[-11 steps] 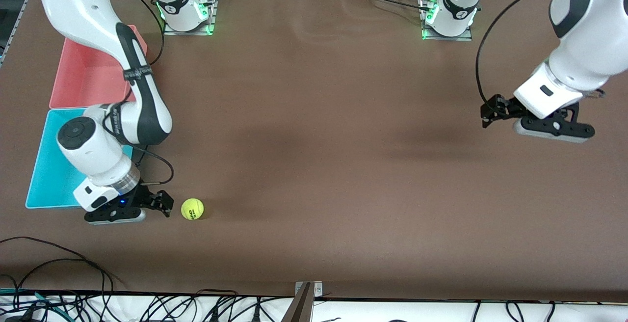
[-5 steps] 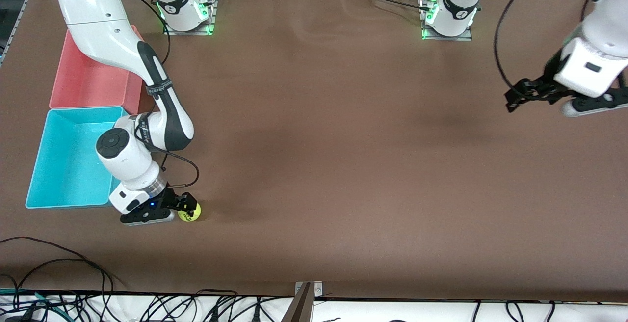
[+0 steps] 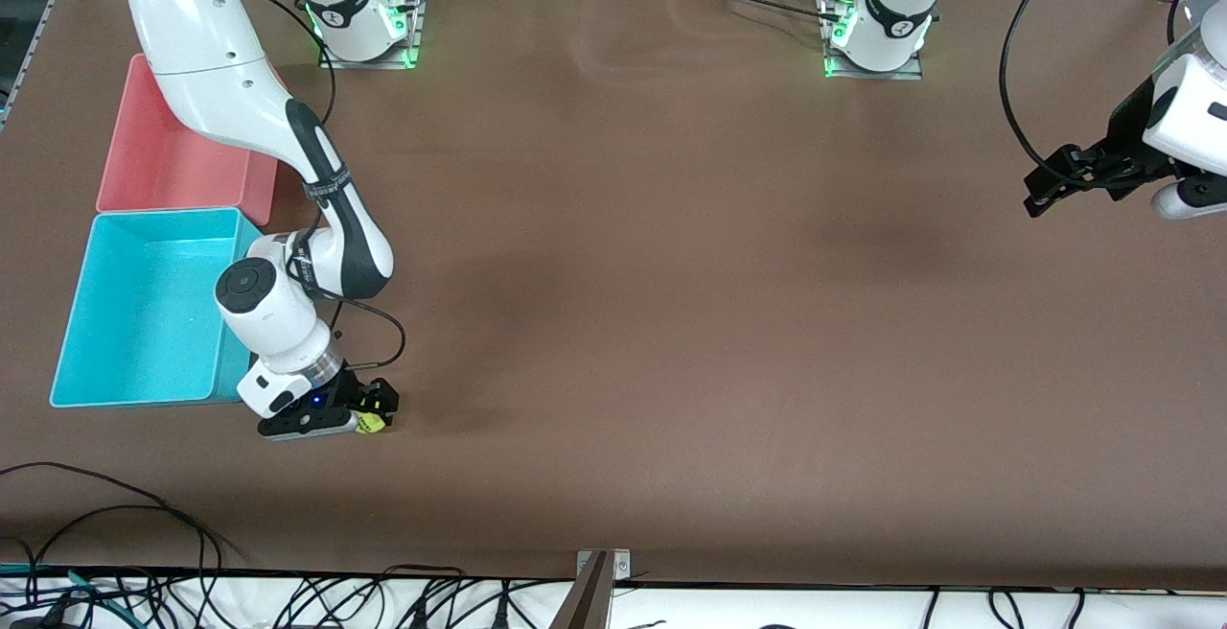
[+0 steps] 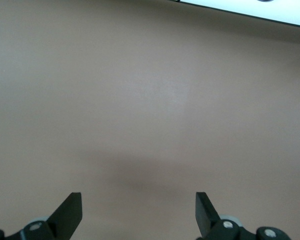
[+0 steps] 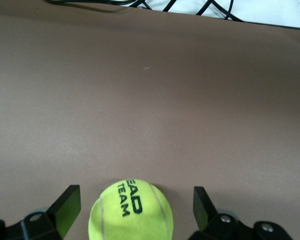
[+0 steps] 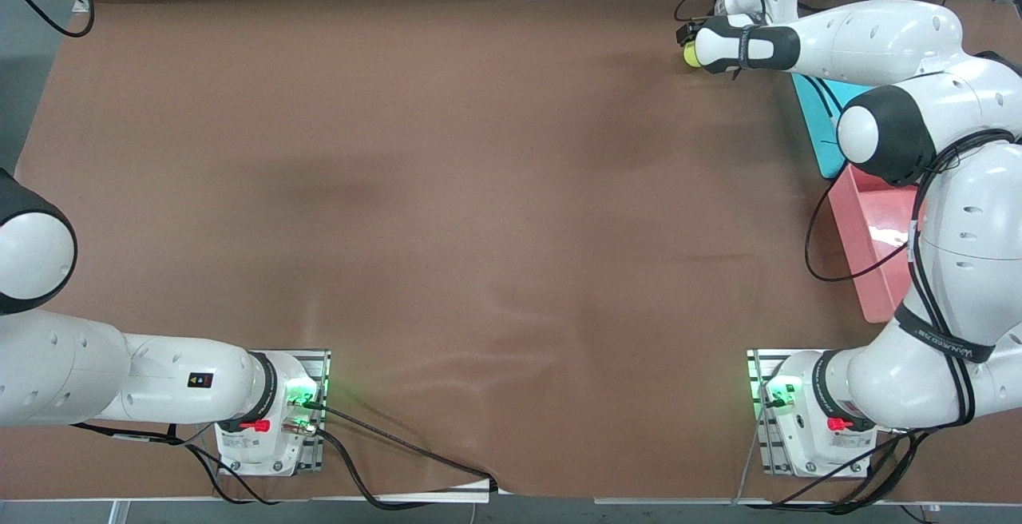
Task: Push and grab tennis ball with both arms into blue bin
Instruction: 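Close the right gripper around the tennis ball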
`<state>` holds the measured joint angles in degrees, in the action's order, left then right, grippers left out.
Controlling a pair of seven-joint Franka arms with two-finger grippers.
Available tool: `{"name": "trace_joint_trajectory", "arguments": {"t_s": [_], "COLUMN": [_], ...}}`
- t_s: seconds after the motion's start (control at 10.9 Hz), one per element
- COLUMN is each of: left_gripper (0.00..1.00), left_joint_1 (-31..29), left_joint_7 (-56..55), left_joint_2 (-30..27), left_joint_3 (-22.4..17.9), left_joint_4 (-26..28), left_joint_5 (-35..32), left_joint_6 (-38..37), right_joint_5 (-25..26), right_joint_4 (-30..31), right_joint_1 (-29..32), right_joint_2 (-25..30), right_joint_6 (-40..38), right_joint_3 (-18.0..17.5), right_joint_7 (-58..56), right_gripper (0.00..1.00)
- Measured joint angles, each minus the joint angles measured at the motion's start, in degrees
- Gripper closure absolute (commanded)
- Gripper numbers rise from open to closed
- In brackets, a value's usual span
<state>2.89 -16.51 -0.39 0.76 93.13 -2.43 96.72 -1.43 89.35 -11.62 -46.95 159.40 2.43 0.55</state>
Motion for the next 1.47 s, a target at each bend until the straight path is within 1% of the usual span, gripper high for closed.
{"name": "trace_joint_trajectory", "arguments": {"t_s": [0.18, 0.46, 0.55, 0.64, 0.74, 0.83, 0.92, 1.29, 1.47], "left_gripper": [0.00, 0.00, 0.00, 0.00, 0.00, 0.00, 0.00, 0.00, 0.00], "left_joint_1": [0.17, 0.26, 0.47, 0.64, 0.67, 0.68, 0.69, 0.60, 0.54], "left_joint_7": [2.51, 3.52, 3.55, 3.57, 3.67, 3.85, 3.89, 5.63, 6.38], "left_joint_2": [0.00, 0.06, 0.07, 0.07, 0.07, 0.07, 0.07, 0.08, 0.11], "left_joint_3": [-1.35, -2.19, -2.04, -1.88, -1.55, -1.01, -0.46, -0.09, -0.20], "left_joint_4": [-0.46, -0.46, -0.46, -0.46, -0.46, -0.47, -0.49, -2.28, -2.62], "left_joint_5": [3.03, 4.21, 4.21, 4.21, 4.21, 4.11, 3.99, 3.85, 3.85], "left_joint_6": [-0.01, -0.16, -0.32, -0.60, -1.26, -1.82, -2.38, -5.02, -5.35], "right_joint_5": [0.00, 0.00, 0.00, 0.00, 0.00, 0.00, 0.00, 0.00, 0.00], "right_joint_4": [0.00, 0.13, 0.40, 0.56, 0.57, 0.57, 0.57, 0.48, -0.05], "right_joint_1": [0.00, 0.00, -0.01, -0.01, -0.01, -0.01, -0.01, 0.01, 0.03], "right_joint_2": [-0.42, -0.66, -0.85, -1.10, -1.42, -1.53, -1.53, -1.38, -0.37], "right_joint_6": [0.50, 0.50, 0.49, 0.49, 0.50, 0.51, 0.49, -0.37, -4.84], "right_joint_3": [-0.02, -0.15, -0.32, -0.43, -0.45, -0.46, -0.47, -0.48, -0.48], "right_joint_7": [-0.02, -0.03, -0.03, -0.03, -0.03, -0.04, -0.06, -0.06, -0.08], "right_gripper": [0.00, 0.00, 0.03, 0.26, 0.57, 0.75, 0.78, 0.78, 0.78]}}
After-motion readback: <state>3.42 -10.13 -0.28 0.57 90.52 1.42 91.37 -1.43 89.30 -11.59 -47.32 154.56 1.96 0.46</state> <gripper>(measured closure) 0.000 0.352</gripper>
